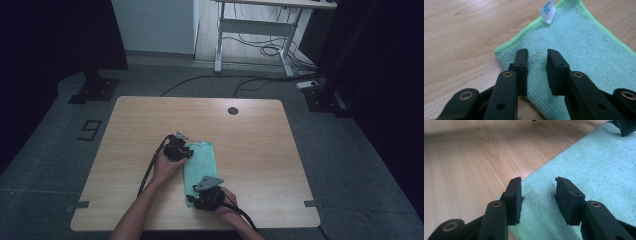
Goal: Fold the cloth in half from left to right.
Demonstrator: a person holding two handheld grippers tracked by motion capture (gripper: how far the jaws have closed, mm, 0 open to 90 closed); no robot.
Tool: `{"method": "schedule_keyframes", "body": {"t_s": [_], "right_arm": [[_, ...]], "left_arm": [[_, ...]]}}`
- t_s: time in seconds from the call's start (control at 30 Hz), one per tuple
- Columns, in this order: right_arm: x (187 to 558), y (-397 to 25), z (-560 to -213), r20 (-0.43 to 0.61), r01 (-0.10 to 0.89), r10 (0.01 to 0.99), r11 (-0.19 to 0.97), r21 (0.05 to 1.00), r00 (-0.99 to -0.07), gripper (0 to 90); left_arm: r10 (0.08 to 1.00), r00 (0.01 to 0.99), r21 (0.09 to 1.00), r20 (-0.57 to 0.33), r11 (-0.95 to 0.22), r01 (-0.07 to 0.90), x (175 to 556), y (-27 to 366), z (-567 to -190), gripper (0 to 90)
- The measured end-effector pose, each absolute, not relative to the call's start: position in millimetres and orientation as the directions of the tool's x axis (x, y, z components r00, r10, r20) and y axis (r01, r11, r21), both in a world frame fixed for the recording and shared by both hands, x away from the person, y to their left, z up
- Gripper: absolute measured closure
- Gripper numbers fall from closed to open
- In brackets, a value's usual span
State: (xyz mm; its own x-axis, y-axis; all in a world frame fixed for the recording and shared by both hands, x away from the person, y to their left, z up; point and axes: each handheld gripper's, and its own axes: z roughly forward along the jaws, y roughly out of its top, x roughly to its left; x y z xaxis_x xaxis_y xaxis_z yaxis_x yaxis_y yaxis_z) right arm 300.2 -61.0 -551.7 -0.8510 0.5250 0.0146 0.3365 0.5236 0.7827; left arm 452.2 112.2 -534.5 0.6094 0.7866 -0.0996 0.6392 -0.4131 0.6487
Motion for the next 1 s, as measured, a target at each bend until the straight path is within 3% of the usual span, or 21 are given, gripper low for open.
{"method": "schedule_keyframes", "body": {"t_s": [0.17,0.3,0.6,1.0], "right_arm": [[293,-61,-552,0.000,0.327,0.523,0.533,0.781,-0.852,57.3],[291,-61,-552,-0.001,0.331,0.531,0.528,0.782,-0.847,57.4],[291,-61,-552,0.004,0.339,0.537,0.526,0.780,-0.844,57.3],[286,-62,-551,0.031,0.380,0.569,0.507,0.774,-0.822,56.9]], "left_arm": [[0.790,0.604,0.647,-0.105,-0.407,0.645,452,112,-534,70.2],[0.810,0.574,0.658,-0.124,-0.366,0.659,448,114,-530,63.1],[0.826,0.554,0.676,-0.100,-0.353,0.647,443,129,-525,68.5],[0.802,0.587,0.662,-0.112,-0.380,0.646,454,107,-536,73.4]]}}
